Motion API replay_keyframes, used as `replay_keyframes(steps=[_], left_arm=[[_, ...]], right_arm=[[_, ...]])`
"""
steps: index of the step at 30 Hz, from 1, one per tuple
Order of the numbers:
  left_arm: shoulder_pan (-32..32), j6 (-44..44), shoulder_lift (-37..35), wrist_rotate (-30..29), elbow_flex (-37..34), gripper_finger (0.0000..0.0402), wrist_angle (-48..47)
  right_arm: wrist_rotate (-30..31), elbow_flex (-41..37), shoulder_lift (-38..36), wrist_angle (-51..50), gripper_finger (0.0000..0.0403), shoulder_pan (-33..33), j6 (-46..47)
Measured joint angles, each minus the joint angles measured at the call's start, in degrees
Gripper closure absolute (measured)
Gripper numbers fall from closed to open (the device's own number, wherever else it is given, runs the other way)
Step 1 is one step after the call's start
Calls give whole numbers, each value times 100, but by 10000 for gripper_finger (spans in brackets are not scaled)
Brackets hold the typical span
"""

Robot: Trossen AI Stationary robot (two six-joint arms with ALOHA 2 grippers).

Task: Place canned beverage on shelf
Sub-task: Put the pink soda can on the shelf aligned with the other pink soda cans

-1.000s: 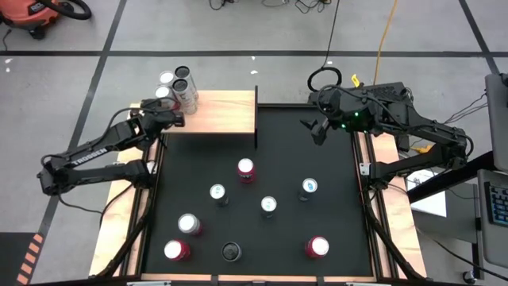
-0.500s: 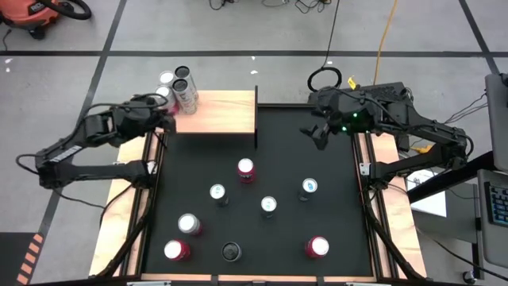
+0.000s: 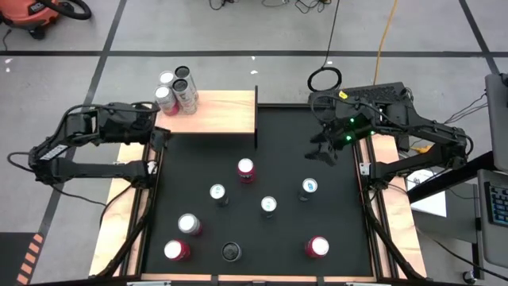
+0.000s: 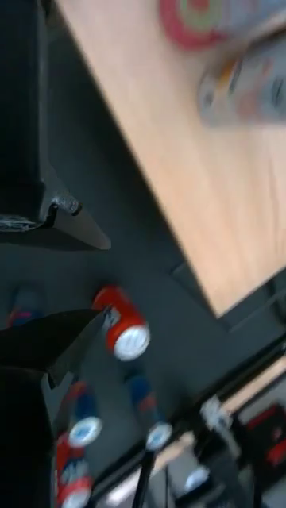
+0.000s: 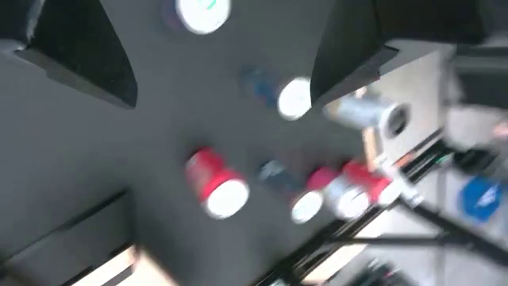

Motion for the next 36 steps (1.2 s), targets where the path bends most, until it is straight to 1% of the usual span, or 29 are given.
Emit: replay_keyframes(steps=[2,8,13,19,23,25,27,28,30,31,32,36], left_arm=[[-65,-57,2,197,0,270,28],[-285,-499,2,335,0,270,195],[-493,-398,9,479,0,270,347],[-836,-93,151,570,0,270,940],[-1039,0,275,802,0,270,1018],[-1154,5,350,970,0,270,1010],[-1276,63,442,1196,0,270,1017],[-1335,151,488,1459,0,270,1088],[-1439,327,585,2210,0,270,1395],[-1477,332,634,2486,0,270,1479],[-1502,330,674,2644,0,270,1526],[-1522,563,740,2691,0,270,1604]], right_arm=[[-236,0,0,-132,51,43,-131],[-241,0,0,-449,51,250,-868],[-228,0,0,-477,51,410,-1297],[-218,0,-2,-490,51,429,-1339],[-208,0,-11,-523,51,467,-1246],[-165,0,13,-523,51,465,-1179],[1,0,48,-522,51,465,-1078],[111,0,72,-517,50,465,-1055],[195,0,109,-504,51,465,-1042],[260,0,133,-507,51,465,-1028],[328,0,150,-505,51,465,-985],[648,0,250,-481,51,465,-830]])
